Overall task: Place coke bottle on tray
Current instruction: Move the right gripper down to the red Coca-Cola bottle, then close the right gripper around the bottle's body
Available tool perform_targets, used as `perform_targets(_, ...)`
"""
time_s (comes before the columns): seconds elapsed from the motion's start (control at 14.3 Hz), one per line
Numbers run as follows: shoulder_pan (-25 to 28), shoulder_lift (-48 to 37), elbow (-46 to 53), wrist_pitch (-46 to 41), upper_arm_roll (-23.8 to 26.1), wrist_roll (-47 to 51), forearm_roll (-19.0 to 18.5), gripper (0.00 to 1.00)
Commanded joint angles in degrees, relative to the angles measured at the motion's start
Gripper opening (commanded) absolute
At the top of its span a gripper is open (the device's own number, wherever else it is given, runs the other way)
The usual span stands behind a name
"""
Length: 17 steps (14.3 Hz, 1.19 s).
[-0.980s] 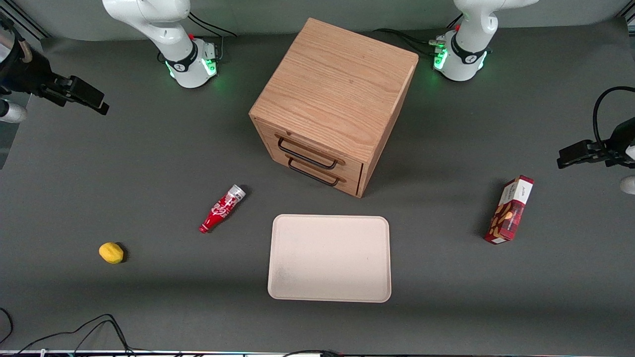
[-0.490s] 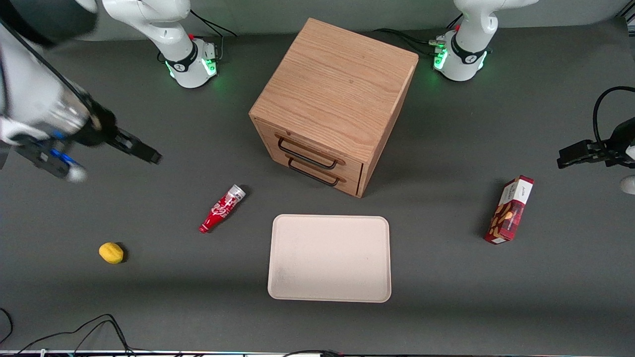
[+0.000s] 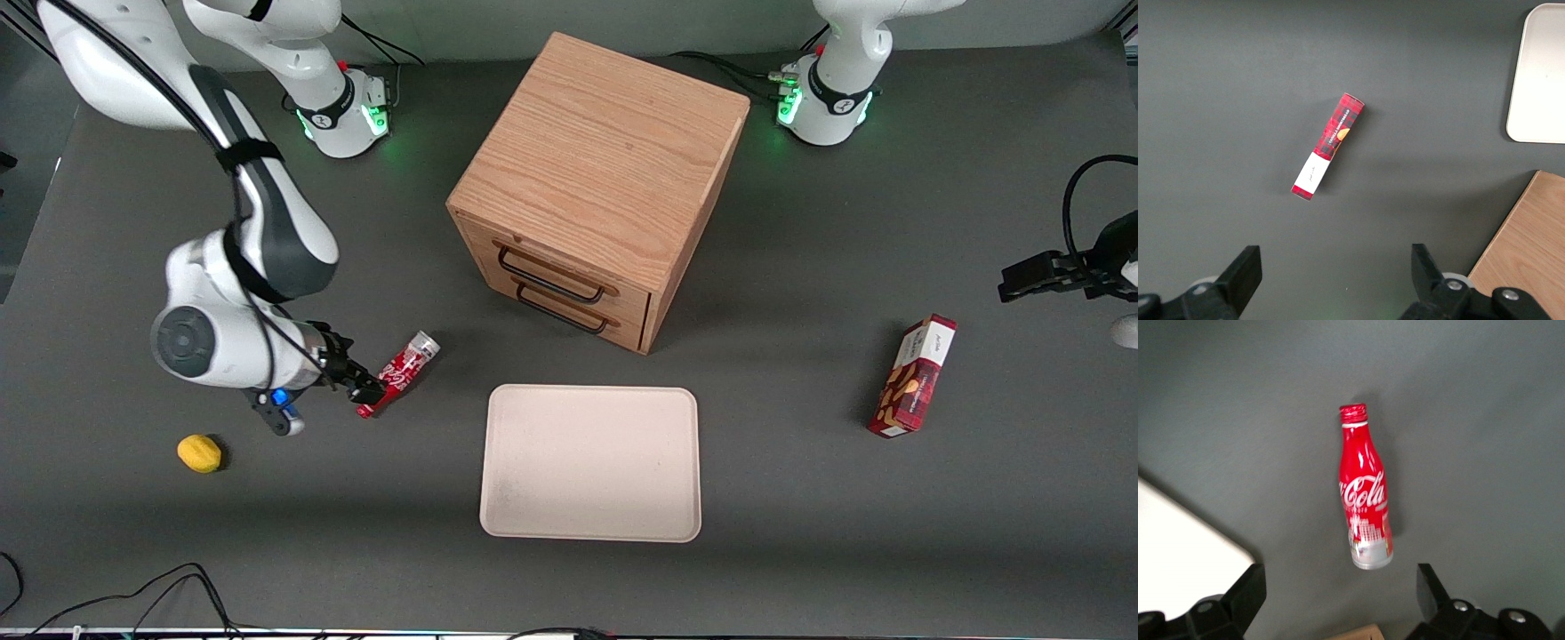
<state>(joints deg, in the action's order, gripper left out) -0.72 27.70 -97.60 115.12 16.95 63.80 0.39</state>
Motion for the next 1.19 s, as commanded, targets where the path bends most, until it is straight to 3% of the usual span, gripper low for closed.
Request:
perform_targets(0.0,0.45,1.21,-4.60,6.32,0.28,5.27,-3.63,1.00)
perform_targets(0.21,0.89,3.06,-9.87,15.11,0.19,7.13,-6.10,1.00)
perform_targets(0.63,1.24,6.22,-10.94,20.32,0.19,8.36,-6.20,1.00)
perform_targets(0.77,1.24,6.14,-12.17,20.41,0.19,8.62,-7.94,1.00)
perform_targets(0.84,1.16,6.14,-12.70,20.50,0.19,8.71,-8.39,0.94)
perform_targets(0.91,1.16,5.88,-13.40,20.93,0.19,8.62,-10.05,0.60)
perform_targets(0.98,1.07,5.88,-13.84,21.03,0.28,8.28,-12.76,0.01)
perform_targets(1.12,1.07,6.14,-13.67,20.85,0.45,8.10,-14.19,0.00)
